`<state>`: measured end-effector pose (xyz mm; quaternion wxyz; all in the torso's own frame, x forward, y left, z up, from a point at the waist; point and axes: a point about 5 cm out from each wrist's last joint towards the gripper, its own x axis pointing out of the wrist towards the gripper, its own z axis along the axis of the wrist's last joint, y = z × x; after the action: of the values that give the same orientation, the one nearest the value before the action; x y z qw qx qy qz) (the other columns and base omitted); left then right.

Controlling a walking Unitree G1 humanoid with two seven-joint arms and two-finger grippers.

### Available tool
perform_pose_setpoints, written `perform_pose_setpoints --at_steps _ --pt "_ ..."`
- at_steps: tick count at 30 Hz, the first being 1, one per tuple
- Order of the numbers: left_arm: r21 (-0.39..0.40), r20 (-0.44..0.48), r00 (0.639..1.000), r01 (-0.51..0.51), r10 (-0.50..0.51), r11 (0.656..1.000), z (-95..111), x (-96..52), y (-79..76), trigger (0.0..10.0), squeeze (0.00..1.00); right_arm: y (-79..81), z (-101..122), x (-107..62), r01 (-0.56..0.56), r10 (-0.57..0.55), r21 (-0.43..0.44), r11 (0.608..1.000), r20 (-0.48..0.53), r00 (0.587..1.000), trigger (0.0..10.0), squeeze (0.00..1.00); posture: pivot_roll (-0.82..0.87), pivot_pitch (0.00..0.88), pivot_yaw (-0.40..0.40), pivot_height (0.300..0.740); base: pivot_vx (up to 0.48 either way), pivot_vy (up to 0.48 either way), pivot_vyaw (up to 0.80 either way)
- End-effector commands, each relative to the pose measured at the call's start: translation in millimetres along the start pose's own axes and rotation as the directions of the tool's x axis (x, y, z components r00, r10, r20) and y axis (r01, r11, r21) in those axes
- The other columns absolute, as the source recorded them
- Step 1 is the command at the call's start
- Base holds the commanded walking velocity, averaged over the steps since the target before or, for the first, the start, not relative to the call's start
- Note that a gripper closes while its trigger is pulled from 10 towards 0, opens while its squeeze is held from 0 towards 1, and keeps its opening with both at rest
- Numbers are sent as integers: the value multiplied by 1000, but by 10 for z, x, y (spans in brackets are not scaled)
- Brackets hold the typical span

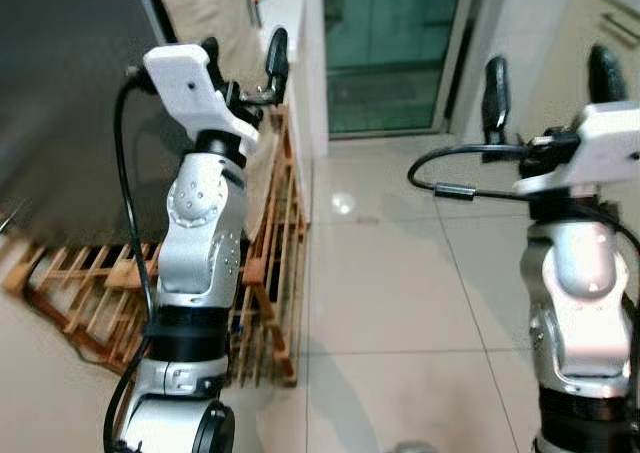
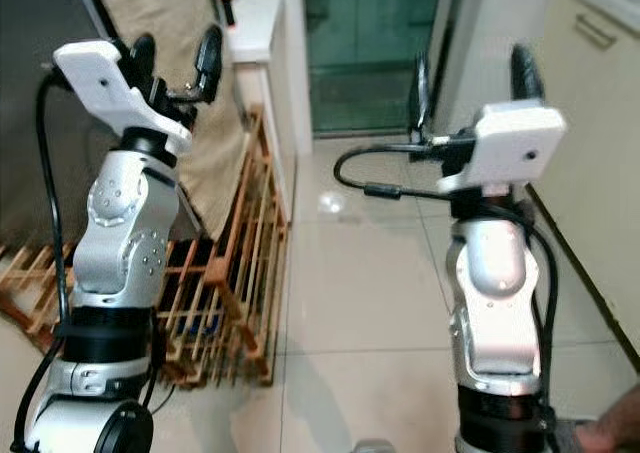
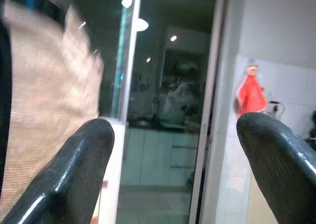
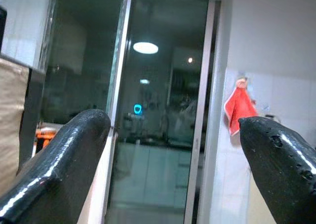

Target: Restocking fridge

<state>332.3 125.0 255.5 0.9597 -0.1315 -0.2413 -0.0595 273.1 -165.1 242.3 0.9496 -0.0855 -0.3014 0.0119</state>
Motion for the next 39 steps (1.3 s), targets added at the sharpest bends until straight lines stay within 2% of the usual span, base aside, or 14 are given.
perform_pose_setpoints --at_steps 1,7,21,25,27,30,32,33,34,37,39 --pt "-4 -16 998 -53 53 999 -23 -6 83 10000 0 36 -11 15 -16 16 -6 1000 -15 1000 10000 0 -210 0 86 740 0 0 0" --pt "9 -34 998 -61 61 998 -51 5 107 10000 0 57 -60 15 -25 26 14 1000 -48 998 10000 0 -208 0 88 740 0 0 0" --pt "4 -33 999 -43 43 999 -49 21 99 10000 0 98 -129 15 -31 33 24 999 -81 996 10000 0 -202 0 86 740 0 0 696" --pt "30 -63 998 0 2 1000 -97 23 41 10000 0 96 -177 5 -27 29 19 999 -108 994 10000 0 -202 0 84 740 0 0 164" --pt "64 -155 988 -2 12 998 -251 30 8 10000 0 100 -194 5 -26 29 23 999 -114 993 10000 0 -201 0 86 740 0 0 0" --pt "72 -205 979 11 4 997 -341 51 -33 10000 0 111 -209 6 -27 30 30 999 -120 992 10000 0 -204 0 89 740 0 0 0" --pt "67 -225 974 35 -19 997 -385 101 -98 10000 0 131 -229 6 -29 34 38 999 -127 991 10000 0 -203 0 93 740 0 0 0" --pt "32 -233 970 83 -74 996 -398 155 -215 10000 0 145 -255 2 -31 37 45 998 -137 990 10000 0 -205 0 96 740 0 0 0" --pt "32 -233 970 83 -74 996 -398 155 -215 10000 0 145 -255 2 -31 37 45 998 -137 990 10000 0 -205 0 96 740 0 0 0" --pt "-3 -248 959 143 -139 990 -430 195 -351 10000 0 158 -279 -2 -34 40 49 998 -145 989 10000 0 -210 0 101 740 0 0 0" --pt "-8 -261 956 135 -132 991 -471 224 -363 10000 0 163 -291 -4 -35 42 51 998 -150 988 10000 0 -212 0 101 740 0 0 0"
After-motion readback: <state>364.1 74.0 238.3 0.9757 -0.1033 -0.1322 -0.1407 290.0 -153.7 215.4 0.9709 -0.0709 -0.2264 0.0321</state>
